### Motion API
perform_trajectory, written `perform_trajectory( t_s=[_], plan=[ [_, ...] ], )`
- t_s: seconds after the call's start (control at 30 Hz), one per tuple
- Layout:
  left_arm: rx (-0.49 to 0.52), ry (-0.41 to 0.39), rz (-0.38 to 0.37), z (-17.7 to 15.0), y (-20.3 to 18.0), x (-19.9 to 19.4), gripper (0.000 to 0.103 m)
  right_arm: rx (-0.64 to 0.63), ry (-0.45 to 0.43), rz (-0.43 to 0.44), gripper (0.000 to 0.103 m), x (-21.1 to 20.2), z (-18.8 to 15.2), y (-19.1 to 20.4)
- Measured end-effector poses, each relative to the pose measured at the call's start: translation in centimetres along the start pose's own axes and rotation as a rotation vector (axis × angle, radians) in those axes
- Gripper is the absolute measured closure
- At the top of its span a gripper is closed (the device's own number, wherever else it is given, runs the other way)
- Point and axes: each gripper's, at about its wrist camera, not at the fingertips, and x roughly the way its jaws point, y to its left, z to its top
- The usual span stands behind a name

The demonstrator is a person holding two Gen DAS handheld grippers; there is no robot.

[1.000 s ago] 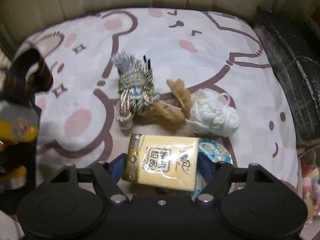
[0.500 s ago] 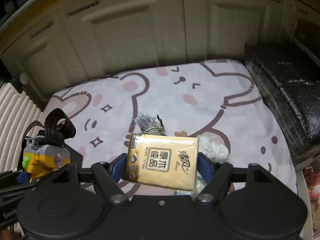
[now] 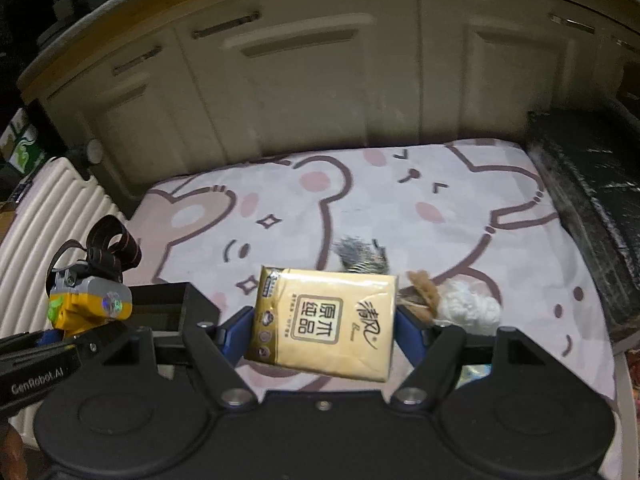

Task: Organize objects
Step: 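Lift the headlamp with the left tool while the right tool lifts the tissue packet, then carry the headlamp with the left tool over the black box while the right tool follows with the packet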

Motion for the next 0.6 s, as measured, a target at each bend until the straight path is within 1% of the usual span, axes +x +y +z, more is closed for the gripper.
perform_trajectory(
  t_s=[0.17, 0.3, 0.43, 0.53, 0.6],
  plan=[
    [-0.039, -0.014, 0.037, 0.1, 2.6, -0.2, 0.059, -0.030, -0.003, 0.042, 0.029, 0.3, 0.1, 2.4],
    [-0.050, -0.052, 0.044, 0.2, 4.4, -0.2, 0.059, -0.054, -0.007, 0.074, 0.028, 0.6, -0.1, 4.2],
    [-0.048, -0.084, 0.068, 0.2, 5.9, 0.4, 0.059, -0.073, -0.004, 0.101, 0.029, 0.9, -0.1, 5.7],
    [-0.060, -0.077, 0.075, 0.0, 7.1, 1.5, 0.059, -0.083, 0.000, 0.116, 0.028, 1.3, -0.1, 6.5],
    [-0.071, -0.045, 0.070, -0.4, 7.7, 2.5, 0.059, -0.087, 0.005, 0.122, 0.029, 1.6, -0.1, 6.9]
  ],
)
